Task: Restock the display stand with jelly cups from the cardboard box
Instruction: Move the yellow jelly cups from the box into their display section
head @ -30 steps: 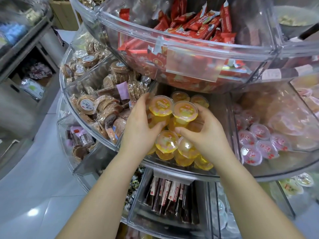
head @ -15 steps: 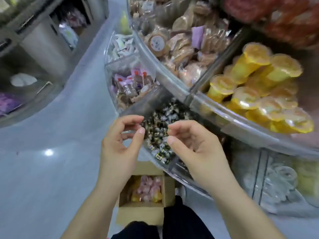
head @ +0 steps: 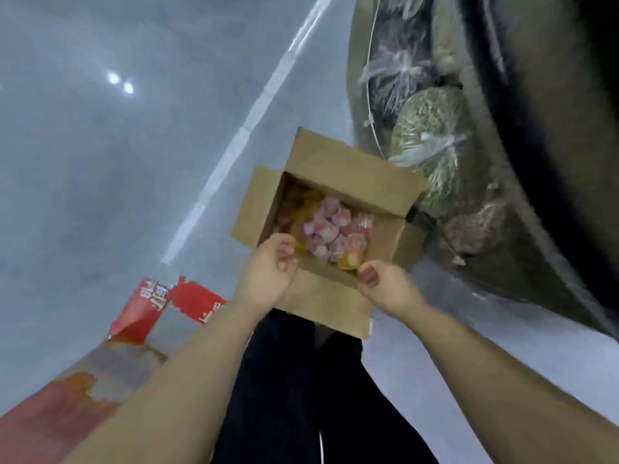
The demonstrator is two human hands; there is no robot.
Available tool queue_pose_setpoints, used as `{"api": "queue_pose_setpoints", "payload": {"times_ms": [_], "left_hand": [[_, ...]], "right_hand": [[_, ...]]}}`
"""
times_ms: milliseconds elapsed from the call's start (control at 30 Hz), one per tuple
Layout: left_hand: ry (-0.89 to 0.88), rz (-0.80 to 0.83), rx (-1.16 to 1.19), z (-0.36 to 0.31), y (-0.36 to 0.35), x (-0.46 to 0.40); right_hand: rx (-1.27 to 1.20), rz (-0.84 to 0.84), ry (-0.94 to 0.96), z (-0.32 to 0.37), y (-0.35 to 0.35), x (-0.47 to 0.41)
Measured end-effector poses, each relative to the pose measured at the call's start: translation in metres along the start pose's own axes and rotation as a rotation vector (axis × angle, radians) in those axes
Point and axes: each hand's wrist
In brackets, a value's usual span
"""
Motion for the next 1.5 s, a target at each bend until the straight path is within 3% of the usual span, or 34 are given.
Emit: {"api": "queue_pose_setpoints", "payload": {"times_ms": [133,233,400,533,667,767,900,1100,1300,1500], "left_hand": [[-0.001,0.003,-0.150,0.041,-0.043,-0.090],[0.037,0.133,-0.298,0.060,-0.064,-0.144],[0.111,0.418,-0.775,0.093,-0.087,-0.194],[0.129,0.408,-0.935,0.111,-0.098,-0.216],[0.117,0.274,-0.794,0.103,-0.092,-0.205],[0.041,0.139,-0.476,0.087,-0.082,-0.168],[-0.101,-0.093,-0.154,0.042,-0.053,-0.086],[-0.264,-0.245,0.101,-0.086,0.038,0.046],[-0.593,-0.253,0.100,-0.243,0.129,0.151],[-0.932,-0.056,0.122,-0.376,0.144,0.219]], "right_hand": [[0.299,-0.022,0.113,-0.033,-0.022,-0.101],[0.446,0.001,0.120,-0.049,-0.034,-0.156],[0.709,0.147,0.080,-0.064,-0.055,-0.195],[0.793,0.101,0.123,-0.070,-0.063,-0.199],[0.509,0.036,0.107,-0.065,-0.057,-0.191],[0.074,-0.089,0.013,-0.052,-0.053,-0.165],[-0.305,-0.245,-0.022,-0.015,-0.041,-0.092],[-0.445,-0.382,0.221,0.079,0.032,0.081],[-0.622,-0.653,0.429,0.149,0.129,0.245],[-0.745,-0.926,0.662,0.147,0.214,0.378]]}}
Point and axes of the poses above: each hand's wrist, its own x-axis away from the middle knuckle, its own y-axis out of the back of the hand, z = x × y, and after that the axes turned 2 degrees about z, right-handed
